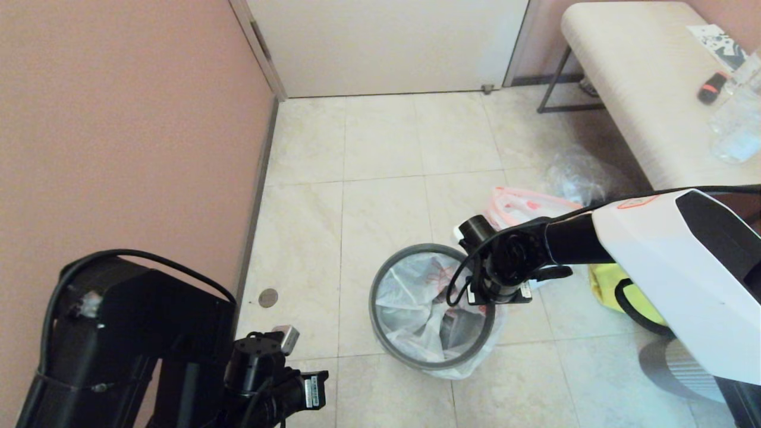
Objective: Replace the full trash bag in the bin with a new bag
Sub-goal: Place the trash can ring on the trash can
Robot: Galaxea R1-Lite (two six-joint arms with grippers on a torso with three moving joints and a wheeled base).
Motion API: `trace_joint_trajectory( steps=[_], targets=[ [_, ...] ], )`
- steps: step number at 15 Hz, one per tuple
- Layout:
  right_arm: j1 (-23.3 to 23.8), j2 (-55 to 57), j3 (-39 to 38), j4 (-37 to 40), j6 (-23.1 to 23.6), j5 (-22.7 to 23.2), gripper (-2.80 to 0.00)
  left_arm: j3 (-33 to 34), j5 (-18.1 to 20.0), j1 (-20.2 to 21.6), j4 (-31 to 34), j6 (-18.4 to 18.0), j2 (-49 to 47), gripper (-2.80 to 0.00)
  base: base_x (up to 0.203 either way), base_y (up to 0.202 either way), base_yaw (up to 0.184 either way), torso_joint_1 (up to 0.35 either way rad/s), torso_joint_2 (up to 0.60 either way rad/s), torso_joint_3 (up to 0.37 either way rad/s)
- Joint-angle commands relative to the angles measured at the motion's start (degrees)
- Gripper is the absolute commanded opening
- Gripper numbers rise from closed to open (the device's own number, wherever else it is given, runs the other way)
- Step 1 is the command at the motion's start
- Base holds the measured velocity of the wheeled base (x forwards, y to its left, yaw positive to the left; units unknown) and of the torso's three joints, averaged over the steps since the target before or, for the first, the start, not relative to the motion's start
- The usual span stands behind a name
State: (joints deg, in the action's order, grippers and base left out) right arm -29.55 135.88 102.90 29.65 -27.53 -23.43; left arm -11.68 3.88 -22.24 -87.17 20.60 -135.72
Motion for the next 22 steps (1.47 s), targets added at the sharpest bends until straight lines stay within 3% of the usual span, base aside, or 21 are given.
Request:
trace_joint_trajectory(
  steps=[1, 2, 3, 8, 11, 12, 14, 17, 18, 20, 22],
  targets=[
    [-0.2, 0.7, 0.9, 0.1, -0.2, -0.1, -2.8, 0.0, 0.0, 0.0, -0.5, 0.1, -0.1, -2.8, 0.0, 0.0, 0.0, 0.0, 0.0, 0.0],
    [-0.2, 0.6, 0.9, 0.1, -0.2, -0.1, -2.8, 0.0, 0.0, 0.0, -0.5, 0.1, 0.0, -2.8, 0.0, 0.0, 0.0, 0.0, 0.0, 0.0],
    [-0.2, 0.6, 1.0, 0.1, -0.2, -0.1, 0.0, 0.0, 0.0, 0.0, -0.5, 0.1, 0.0, -2.8, 0.0, 0.0, 0.0, 0.0, 0.0, 0.0],
    [-1.5, -3.1, -1.3, 1.1, -0.3, -0.3, 0.0, 0.0, 0.0, 0.0, -0.5, 0.1, 0.0, -2.8, 0.0, 0.0, 0.0, 0.0, 0.0, 0.0],
    [-1.8, -9.7, -8.4, 2.1, -0.5, 0.8, 0.0, 0.1, 0.0, 0.0, -0.5, 0.1, 0.0, -2.8, 0.0, 0.0, 0.0, 0.0, 0.0, 0.0],
    [-1.6, -12.2, -11.5, 1.5, -0.4, 3.3, -2.8, 0.3, 0.0, 0.0, -0.5, 0.1, 0.1, -2.8, 0.0, 0.0, 0.0, 0.0, 0.0, 0.0],
    [-0.2, -15.3, -15.8, -4.6, 0.1, 16.2, -2.8, 0.7, 0.3, -0.2, -0.5, 0.3, 1.0, -2.8, 0.0, 0.0, 0.0, 0.0, 0.0, 0.0],
    [2.0, -16.7, -17.4, -10.2, 1.8, 30.3, -2.8, 2.2, 0.6, -0.3, -0.5, 0.5, 5.2, -2.8, 0.0, 0.0, 0.0, 0.0, 0.0, 0.0],
    [3.0, -17.1, -17.4, -10.5, 3.0, 34.0, -2.8, 2.6, 0.7, -0.3, -0.5, 0.6, 8.5, -2.8, 0.0, 0.0, 0.0, 0.0, 0.0, 0.0],
    [5.0, -16.7, -17.6, -10.6, 4.7, 36.6, -2.8, 1.7, 1.3, -1.1, -0.5, 0.5, 16.6, -2.8, 0.0, 0.0, 0.0, 0.0, 0.0, 0.0],
    [7.5, -16.4, -18.0, -10.6, 5.6, 41.3, -2.8, -5.5, 2.5, -2.8, 1.0, -1.5, 21.3, -2.8, 0.0, 0.0, 0.0, 0.0, 0.0, 0.0]
  ],
)
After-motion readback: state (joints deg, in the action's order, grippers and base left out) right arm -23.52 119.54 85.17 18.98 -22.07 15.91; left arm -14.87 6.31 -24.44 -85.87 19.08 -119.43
